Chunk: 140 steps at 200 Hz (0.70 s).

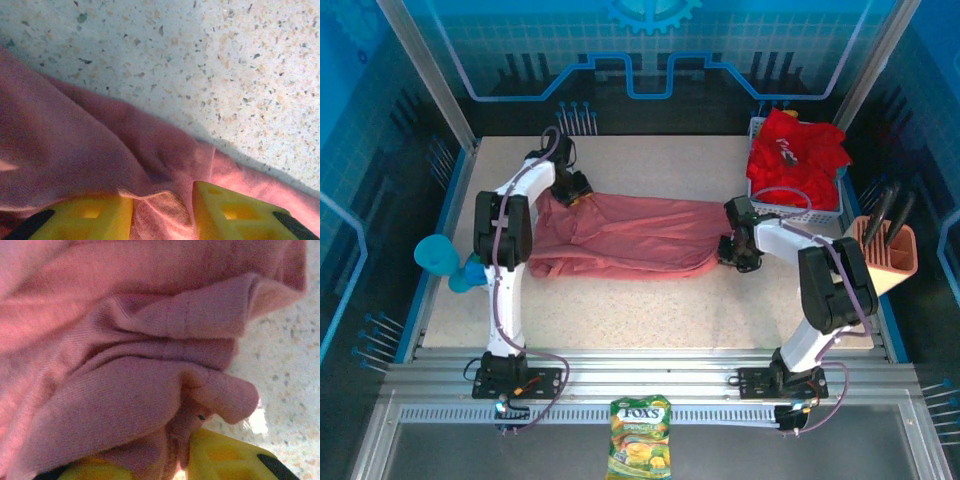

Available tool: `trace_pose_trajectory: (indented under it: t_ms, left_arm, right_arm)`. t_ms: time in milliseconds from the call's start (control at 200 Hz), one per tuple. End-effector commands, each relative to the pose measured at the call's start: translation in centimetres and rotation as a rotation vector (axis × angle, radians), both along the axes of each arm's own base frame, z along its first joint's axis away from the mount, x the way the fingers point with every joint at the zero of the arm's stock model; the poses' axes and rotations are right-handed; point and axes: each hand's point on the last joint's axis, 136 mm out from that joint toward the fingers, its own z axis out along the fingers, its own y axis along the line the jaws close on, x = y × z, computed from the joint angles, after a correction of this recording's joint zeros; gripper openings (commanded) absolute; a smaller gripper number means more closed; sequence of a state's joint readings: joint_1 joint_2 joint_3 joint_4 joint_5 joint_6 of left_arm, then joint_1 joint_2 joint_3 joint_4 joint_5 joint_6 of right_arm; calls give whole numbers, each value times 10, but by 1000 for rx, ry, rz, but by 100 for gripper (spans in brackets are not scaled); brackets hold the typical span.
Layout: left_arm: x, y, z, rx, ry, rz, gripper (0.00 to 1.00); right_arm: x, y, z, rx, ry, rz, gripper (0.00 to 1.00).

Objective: Fold and stack the t-shirts

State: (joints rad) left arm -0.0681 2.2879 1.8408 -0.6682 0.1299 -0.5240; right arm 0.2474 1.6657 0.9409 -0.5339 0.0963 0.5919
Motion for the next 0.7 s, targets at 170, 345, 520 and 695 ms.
trace_pose_trajectory:
  t_ms: [170,345,520,695]
  left_arm:
    - [-76,-11,113,-89,-108,-27,46]
    - [-152,-29,113,-91,-61,-41,46]
    - [-214,-32,85,-120,-33,35,39]
    - [-231,-35,54,-91,-18,72,35]
  right_arm:
    - [-53,-24,7,-25,67,-8,39]
    - [-60,-31,22,-22,25,-16,86]
    - [-51,-24,33,60,-41,-26,91]
    - [-40,-23,31,137,-52,-58,92]
